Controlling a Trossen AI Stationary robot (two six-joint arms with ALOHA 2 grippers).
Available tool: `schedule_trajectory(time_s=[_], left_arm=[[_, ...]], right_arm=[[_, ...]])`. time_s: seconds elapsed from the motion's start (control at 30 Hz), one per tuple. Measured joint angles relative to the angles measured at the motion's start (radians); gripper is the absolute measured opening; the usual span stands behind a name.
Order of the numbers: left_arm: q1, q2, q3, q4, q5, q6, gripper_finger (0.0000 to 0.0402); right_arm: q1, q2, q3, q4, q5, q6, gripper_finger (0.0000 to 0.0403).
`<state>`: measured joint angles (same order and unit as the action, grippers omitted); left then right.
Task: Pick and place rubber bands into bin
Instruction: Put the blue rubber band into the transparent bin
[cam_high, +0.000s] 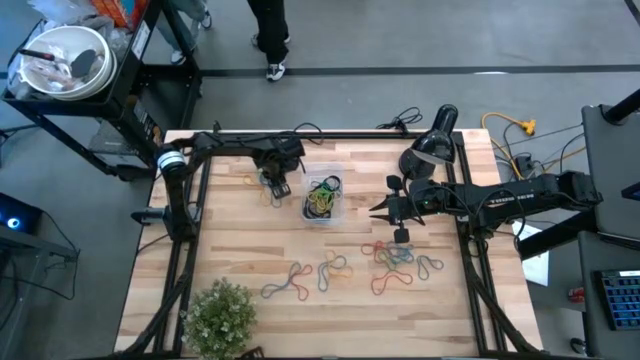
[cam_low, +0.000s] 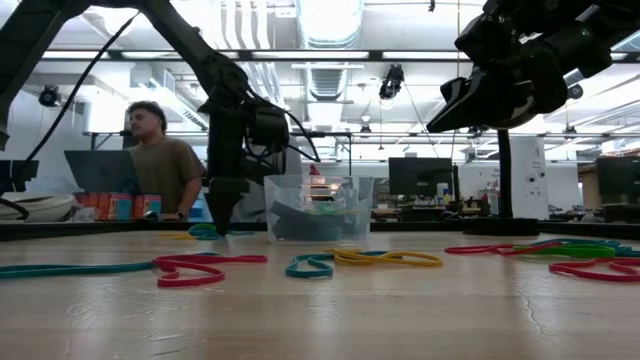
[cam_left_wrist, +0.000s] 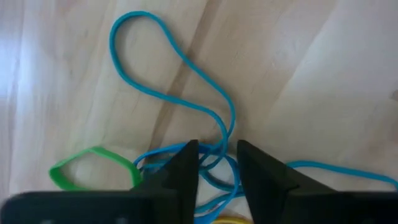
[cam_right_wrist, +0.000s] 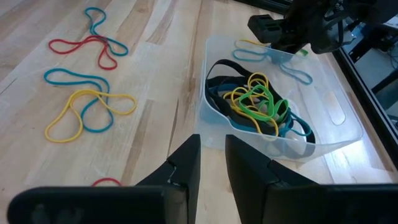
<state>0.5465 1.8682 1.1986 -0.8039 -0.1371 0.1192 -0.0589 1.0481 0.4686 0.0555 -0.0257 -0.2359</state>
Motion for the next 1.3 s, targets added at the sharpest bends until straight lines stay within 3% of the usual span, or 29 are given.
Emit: schedule_trajectory(time_s=[0.17, 0.47, 0.83, 1.1, 1.3], left_arm=[[0.0, -0.001, 0.006, -0.003, 0.005, 0.017, 0.0008], [-0.003, -0.05, 0.01, -0.035, -0.002, -0.008, 0.0001], [-0.007, -0.287, 0.008, -0.044, 0.01, -0.115, 0.0], [-0.01, -0.47, 0.006, -0.053, 0.182, -0.206, 0.0], [-0.062, -0.491, -0.048, -0.132, 0.347, -0.248, 0.0]], right_arm=[[0.0, 0.0, 0.0, 0.0, 0.0, -0.001, 0.0068], [0.0, 0.0, 0.0, 0.0, 0.001, -0.005, 0.0068], [0.0, 0.0, 0.0, 0.001, 0.001, -0.007, 0.0068], [0.0, 0.0, 0.0, 0.002, 0.001, -0.004, 0.0068], [0.0, 0.0, 0.0, 0.002, 0.001, -0.002, 0.0068]])
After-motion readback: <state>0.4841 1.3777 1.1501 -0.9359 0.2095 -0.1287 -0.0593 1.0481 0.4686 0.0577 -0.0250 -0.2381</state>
